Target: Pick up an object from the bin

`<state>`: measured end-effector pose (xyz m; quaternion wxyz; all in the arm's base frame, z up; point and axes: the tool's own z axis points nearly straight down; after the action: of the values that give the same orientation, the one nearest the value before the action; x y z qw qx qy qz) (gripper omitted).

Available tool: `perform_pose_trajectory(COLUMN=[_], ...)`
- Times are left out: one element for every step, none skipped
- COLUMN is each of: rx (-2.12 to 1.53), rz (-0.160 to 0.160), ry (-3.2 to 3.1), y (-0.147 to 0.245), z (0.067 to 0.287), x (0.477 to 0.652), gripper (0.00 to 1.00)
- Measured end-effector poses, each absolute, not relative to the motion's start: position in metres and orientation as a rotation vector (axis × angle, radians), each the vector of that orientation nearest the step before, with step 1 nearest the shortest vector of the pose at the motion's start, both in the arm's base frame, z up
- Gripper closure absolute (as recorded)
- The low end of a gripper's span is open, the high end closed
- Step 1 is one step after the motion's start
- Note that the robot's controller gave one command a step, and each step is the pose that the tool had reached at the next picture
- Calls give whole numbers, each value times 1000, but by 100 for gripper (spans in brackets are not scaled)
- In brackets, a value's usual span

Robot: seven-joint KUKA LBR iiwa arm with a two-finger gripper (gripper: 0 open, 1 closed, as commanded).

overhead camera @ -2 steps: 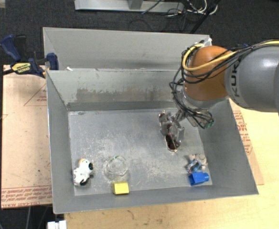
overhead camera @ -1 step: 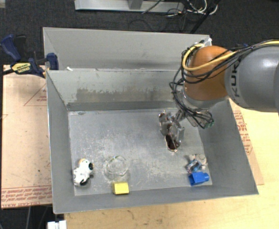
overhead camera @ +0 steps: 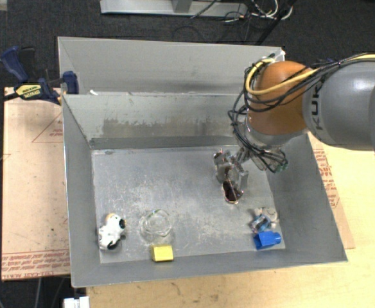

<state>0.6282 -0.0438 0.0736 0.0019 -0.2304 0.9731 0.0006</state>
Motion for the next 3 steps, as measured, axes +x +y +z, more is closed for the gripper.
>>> perform_pose_trajectory(rx=[-724,-723,-722], rz=[3,2,0], ry=[3057,3056,3054], y=[-44,-44,-44], z=[82,95,105], x=[627,628,629], gripper=[100,100,100])
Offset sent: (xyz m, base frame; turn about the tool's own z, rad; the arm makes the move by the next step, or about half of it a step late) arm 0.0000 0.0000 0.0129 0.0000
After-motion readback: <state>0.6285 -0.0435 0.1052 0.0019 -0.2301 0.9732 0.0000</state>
